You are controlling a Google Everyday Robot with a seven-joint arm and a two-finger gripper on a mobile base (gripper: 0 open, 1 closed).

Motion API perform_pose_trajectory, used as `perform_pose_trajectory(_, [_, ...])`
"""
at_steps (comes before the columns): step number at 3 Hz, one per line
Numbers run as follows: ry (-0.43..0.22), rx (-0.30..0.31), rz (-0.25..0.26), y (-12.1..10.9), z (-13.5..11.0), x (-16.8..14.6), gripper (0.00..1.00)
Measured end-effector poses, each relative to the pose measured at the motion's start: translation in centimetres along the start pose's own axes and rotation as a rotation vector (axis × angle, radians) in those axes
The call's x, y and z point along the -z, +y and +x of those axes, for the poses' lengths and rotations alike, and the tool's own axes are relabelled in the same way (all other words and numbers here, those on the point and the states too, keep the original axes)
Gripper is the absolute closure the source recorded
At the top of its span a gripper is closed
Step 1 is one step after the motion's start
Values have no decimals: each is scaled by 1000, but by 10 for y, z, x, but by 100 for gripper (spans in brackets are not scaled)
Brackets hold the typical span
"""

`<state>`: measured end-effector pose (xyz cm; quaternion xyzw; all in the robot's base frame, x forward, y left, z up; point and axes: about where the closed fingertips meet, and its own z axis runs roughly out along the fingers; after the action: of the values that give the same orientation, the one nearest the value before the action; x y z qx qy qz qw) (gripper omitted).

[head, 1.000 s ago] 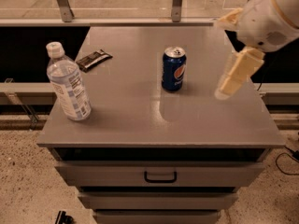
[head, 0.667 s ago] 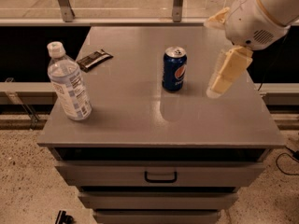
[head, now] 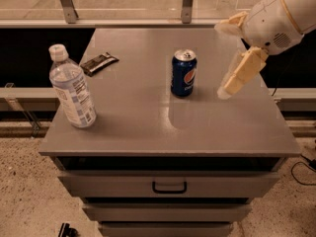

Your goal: Knock pepsi can over

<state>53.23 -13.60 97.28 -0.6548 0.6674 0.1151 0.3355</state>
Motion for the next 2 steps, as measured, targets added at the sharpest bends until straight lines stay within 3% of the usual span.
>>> perform_pose_trajectory(2, [-233,-98,-28,-22,14,-31,0])
